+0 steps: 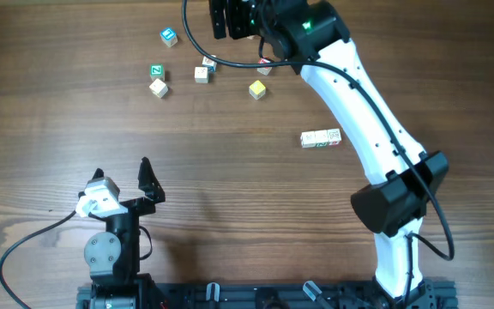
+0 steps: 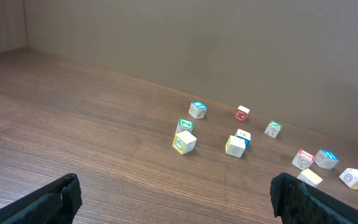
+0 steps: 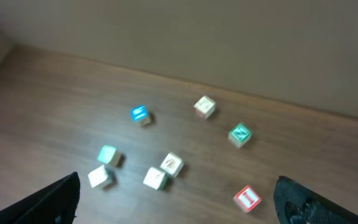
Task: Form a horizontal line
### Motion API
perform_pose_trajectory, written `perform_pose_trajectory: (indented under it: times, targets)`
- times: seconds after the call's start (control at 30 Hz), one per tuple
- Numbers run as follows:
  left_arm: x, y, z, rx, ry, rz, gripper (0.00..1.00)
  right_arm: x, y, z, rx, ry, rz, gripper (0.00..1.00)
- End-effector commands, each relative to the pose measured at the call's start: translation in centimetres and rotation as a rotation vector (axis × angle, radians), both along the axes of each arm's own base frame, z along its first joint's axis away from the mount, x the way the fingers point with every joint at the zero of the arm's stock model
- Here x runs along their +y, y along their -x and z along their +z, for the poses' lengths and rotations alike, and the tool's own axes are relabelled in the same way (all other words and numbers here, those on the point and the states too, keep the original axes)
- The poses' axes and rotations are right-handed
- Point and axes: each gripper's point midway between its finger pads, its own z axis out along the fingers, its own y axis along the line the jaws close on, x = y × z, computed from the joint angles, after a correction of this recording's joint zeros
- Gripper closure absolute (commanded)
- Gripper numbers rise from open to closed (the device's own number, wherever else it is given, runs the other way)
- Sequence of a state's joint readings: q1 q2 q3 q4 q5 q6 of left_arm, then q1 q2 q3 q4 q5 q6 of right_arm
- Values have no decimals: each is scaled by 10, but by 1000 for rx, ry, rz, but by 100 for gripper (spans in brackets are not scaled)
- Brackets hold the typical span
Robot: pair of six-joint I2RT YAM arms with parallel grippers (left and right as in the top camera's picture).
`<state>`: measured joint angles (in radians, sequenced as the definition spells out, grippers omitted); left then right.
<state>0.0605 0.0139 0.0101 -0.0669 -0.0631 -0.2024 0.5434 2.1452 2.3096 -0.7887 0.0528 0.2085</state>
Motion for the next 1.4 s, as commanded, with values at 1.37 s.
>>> perform_pose_trajectory:
  times: [1.37]
  targets:
    - [1,0,0,-3,-17,9,0,-292,-26,-213,630,239,-493,0]
